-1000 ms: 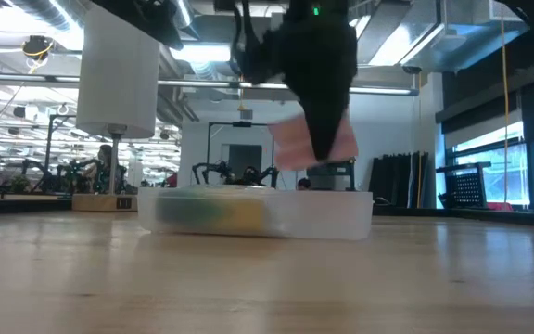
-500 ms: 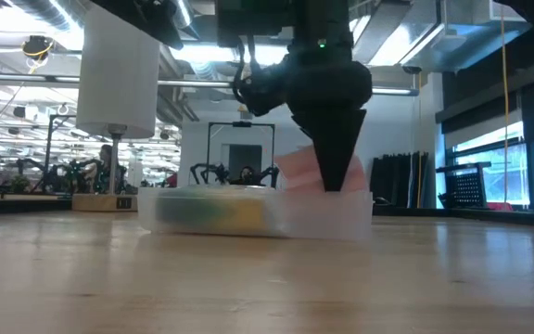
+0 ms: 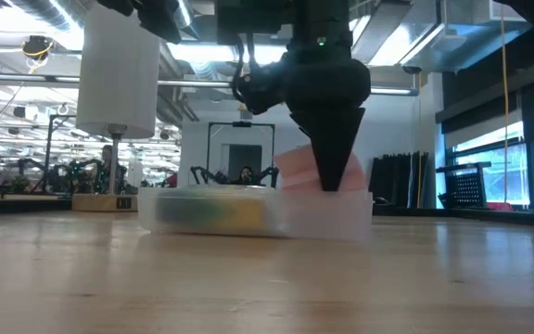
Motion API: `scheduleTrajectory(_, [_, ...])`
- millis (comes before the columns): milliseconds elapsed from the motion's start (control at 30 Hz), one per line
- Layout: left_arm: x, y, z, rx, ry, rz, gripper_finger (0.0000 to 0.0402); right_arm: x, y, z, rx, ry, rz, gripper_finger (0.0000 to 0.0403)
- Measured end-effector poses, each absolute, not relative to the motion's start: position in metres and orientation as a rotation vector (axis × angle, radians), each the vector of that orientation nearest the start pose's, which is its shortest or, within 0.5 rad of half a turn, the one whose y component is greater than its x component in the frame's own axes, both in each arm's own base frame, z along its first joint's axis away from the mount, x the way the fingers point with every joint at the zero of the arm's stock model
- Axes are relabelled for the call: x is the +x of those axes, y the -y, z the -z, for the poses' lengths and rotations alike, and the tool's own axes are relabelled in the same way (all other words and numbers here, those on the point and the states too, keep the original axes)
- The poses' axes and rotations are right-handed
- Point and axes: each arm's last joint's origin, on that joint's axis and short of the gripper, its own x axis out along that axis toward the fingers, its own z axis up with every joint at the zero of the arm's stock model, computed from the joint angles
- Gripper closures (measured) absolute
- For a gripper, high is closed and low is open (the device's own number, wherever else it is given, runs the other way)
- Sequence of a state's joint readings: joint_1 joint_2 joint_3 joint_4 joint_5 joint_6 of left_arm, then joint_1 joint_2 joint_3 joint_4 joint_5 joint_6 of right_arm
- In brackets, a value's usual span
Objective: Pack school essentials
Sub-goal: Put the pink sticky notes into the orange supply box
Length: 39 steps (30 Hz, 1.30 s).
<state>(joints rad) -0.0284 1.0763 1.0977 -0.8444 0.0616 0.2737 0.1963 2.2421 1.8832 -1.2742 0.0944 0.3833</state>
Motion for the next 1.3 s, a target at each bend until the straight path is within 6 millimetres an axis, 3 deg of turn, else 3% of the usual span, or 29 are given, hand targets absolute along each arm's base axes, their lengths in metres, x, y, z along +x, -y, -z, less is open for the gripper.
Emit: scheduleTrajectory(1300, [0.2065, 0.0053, -0.3324, 0.272, -0.785, 0.112, 0.0004, 0.4246, -0.0806, -0.1837, 0.045, -1.566, 0.201, 0.0068])
